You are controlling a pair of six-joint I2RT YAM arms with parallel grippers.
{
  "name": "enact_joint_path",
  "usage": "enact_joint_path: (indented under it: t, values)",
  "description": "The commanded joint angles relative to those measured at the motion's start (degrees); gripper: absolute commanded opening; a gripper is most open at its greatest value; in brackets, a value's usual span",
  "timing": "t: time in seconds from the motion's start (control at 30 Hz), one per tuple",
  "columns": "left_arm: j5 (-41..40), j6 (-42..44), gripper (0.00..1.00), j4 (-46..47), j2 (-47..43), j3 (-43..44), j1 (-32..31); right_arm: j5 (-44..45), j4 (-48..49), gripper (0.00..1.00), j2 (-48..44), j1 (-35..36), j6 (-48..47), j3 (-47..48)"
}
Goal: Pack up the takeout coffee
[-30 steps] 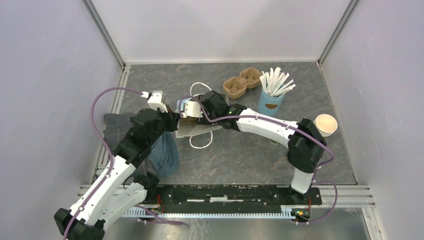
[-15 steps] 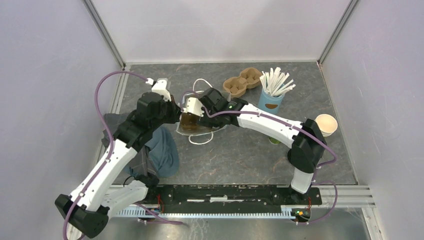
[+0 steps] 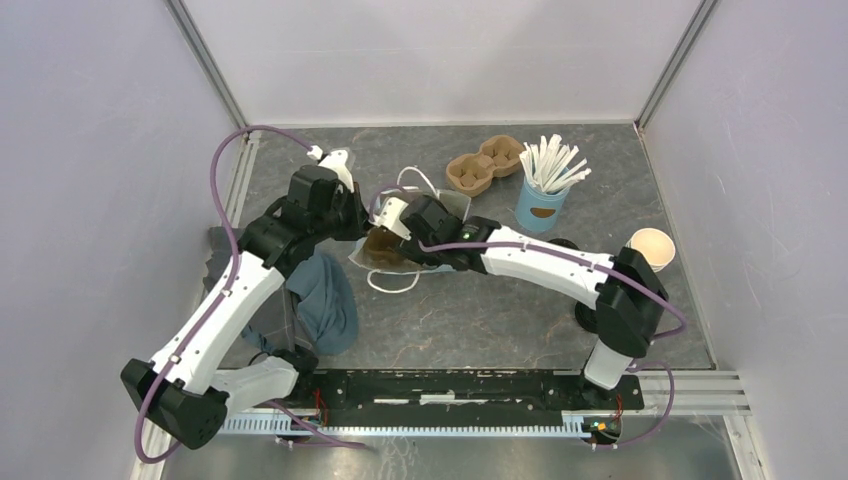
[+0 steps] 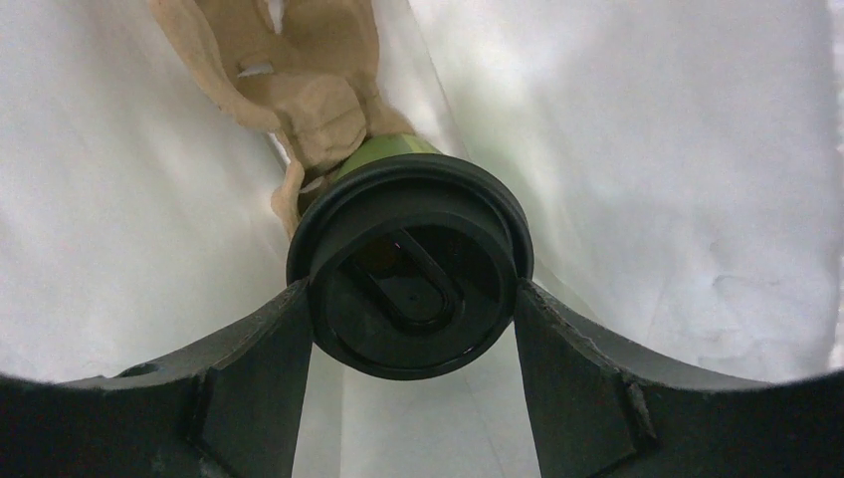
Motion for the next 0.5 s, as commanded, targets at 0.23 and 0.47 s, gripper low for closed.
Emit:
enact_joint_path:
  t: [0.23,0.47]
  values:
    - [-2.69,1.19,0.02,27.17,-17.04,-22.60,-0.12,12.37,28.85,0.49,-8.56,3.49,-9.61,-12.28]
    - [-2.18,3.02,0.02,26.98,-17.75,-26.74,-0.19,7.39,21.45,0.49,-10.30,3.79,-10.74,-12.23]
